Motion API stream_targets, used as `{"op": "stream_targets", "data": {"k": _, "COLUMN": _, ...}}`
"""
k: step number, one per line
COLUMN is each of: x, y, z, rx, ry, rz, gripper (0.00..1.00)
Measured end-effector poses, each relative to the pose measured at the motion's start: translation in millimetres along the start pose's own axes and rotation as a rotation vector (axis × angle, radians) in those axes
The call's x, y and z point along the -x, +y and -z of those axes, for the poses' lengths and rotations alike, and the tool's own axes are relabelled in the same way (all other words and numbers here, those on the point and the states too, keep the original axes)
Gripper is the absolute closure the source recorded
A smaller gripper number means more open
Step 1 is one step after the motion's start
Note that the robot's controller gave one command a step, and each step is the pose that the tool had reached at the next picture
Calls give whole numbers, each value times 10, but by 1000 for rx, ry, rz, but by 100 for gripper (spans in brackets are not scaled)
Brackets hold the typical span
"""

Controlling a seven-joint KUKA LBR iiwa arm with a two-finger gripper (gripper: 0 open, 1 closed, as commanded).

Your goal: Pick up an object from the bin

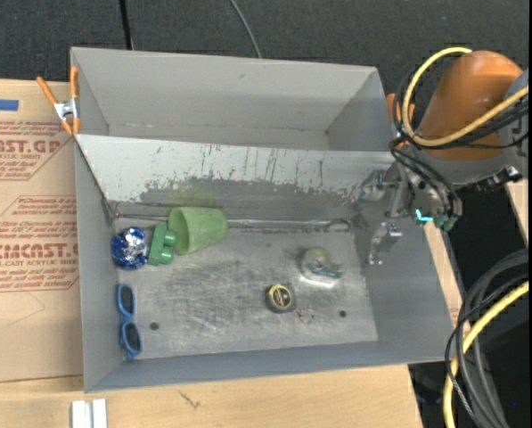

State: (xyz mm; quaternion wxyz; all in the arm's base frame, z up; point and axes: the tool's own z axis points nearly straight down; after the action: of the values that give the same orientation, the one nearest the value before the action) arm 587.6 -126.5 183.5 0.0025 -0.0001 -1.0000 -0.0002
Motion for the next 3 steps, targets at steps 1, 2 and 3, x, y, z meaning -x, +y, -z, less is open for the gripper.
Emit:
{"op": "stream_targets", "data": {"k": 1, "x": -302, "y": 217, "z": -871, "rx": -2, "ry": -13, "rz": 190, "gripper": 0}}
{"op": "stream_targets", "data": {"k": 2, "x": -120, "y": 782, "z": -1070, "rx": -2, "ry": -10, "rz": 523, "gripper": 0}}
{"op": "stream_targets", "data": {"k": 3, "x": -672, "y": 829, "z": -1098, "rx": -8, "ry": -23, "rz": 719, "gripper": 0}}
